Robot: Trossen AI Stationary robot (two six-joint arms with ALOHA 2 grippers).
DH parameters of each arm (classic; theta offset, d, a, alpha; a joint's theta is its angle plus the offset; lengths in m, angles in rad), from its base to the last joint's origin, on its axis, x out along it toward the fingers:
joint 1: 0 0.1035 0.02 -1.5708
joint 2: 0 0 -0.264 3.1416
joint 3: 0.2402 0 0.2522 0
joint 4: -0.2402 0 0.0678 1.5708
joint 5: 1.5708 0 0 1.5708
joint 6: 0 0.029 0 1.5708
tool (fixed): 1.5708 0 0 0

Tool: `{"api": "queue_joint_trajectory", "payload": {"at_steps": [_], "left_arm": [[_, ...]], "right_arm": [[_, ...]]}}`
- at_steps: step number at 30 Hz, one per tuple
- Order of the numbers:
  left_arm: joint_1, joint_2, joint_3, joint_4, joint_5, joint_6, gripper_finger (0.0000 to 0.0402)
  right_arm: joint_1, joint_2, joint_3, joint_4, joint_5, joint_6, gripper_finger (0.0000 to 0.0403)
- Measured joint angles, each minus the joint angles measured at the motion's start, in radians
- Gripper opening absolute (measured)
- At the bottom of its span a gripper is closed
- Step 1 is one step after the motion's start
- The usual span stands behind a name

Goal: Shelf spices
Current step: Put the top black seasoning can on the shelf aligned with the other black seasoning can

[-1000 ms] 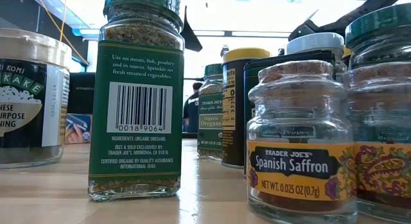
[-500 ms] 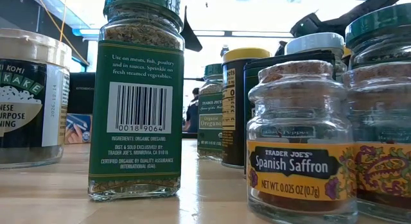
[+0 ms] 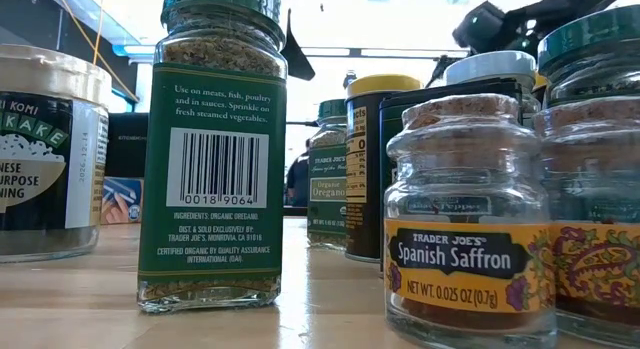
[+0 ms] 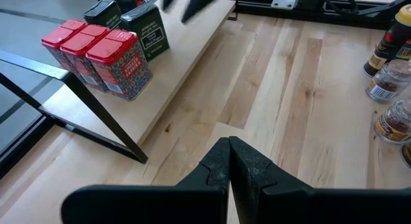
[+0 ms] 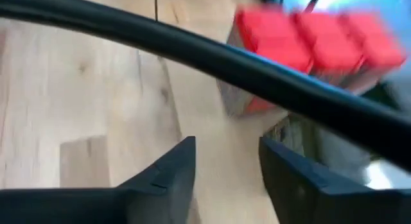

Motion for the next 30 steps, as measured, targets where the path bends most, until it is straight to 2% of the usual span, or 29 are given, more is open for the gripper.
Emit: {"api": "queue_joint_trajectory", "payload": {"at_steps": [10,21,28,30], "left_arm": [[-0.001,0.000,0.000,0.000,0.000,0.000,0.0000],[0.000,0.000,0.000,0.000,0.000,0.001,0.0000],[0.000,0.000,0.000,0.000,0.000,0.001,0.0000],[0.000,0.000,0.000,0.000,0.000,0.001,0.0000]], "right_arm": [[-0.108,0.203,-0.001,0.042,0.012,0.006,0.0009],[-0.192,0.291,-0.001,0.186,0.010,-0.006,0.0001],[-0.195,0.289,-0.001,0.146,0.008,0.032,0.0002],[-0.179,0.289,-0.001,0.125,-0.036,0.044,0.0002]]}}
